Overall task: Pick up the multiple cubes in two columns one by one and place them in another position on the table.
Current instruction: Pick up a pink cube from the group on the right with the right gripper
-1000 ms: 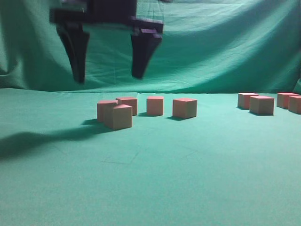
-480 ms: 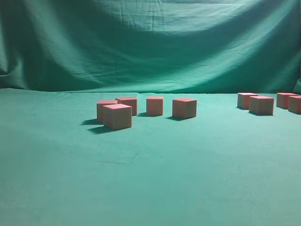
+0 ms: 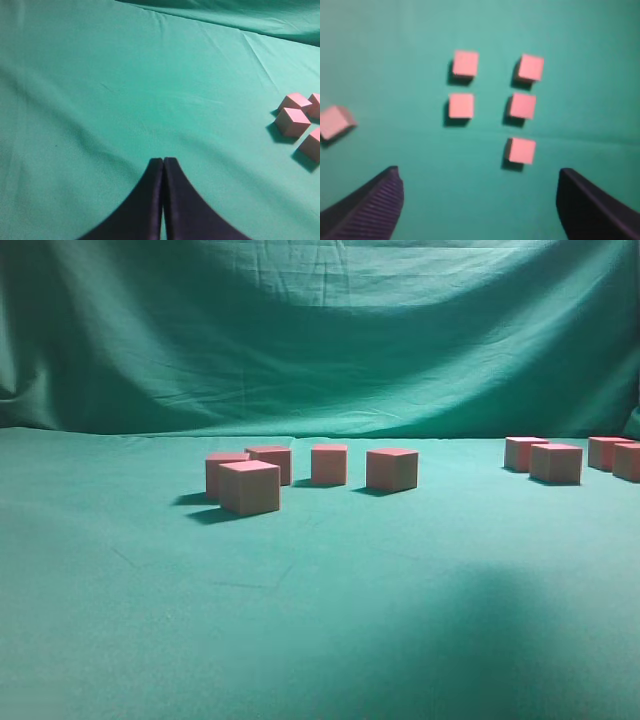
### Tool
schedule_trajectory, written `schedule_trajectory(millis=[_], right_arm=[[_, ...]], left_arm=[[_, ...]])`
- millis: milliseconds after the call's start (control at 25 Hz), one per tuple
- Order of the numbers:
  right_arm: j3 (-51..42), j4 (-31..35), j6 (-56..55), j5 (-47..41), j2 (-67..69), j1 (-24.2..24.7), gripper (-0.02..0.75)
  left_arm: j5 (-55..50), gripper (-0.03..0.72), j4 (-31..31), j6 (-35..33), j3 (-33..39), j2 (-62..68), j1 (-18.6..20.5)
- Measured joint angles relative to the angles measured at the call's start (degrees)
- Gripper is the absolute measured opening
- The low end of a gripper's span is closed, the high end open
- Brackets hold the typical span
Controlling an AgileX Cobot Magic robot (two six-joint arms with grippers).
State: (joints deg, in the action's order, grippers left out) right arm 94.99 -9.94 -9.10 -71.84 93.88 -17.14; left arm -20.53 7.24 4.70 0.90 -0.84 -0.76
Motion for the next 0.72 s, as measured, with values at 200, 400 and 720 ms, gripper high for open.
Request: schedule_trajectory(millis=[200, 400, 720], right_arm=[[-11.7, 0.62, -1.09, 0.58, -0.07, 6.73, 0.571], [-21.44, 5.39, -1.5, 8.16, -0.07, 13.45, 0.571], [-25.5, 6.98, -0.64, 19.72, 6.25, 16.86, 0.571]], left_arm=[[0.0, 0.0, 0.0, 0.0, 0.0, 0.0, 0.0], [0.0, 0.0, 0.0, 0.0, 0.0, 0.0, 0.0], [0.0, 0.0, 0.0, 0.0, 0.0, 0.0, 0.0]])
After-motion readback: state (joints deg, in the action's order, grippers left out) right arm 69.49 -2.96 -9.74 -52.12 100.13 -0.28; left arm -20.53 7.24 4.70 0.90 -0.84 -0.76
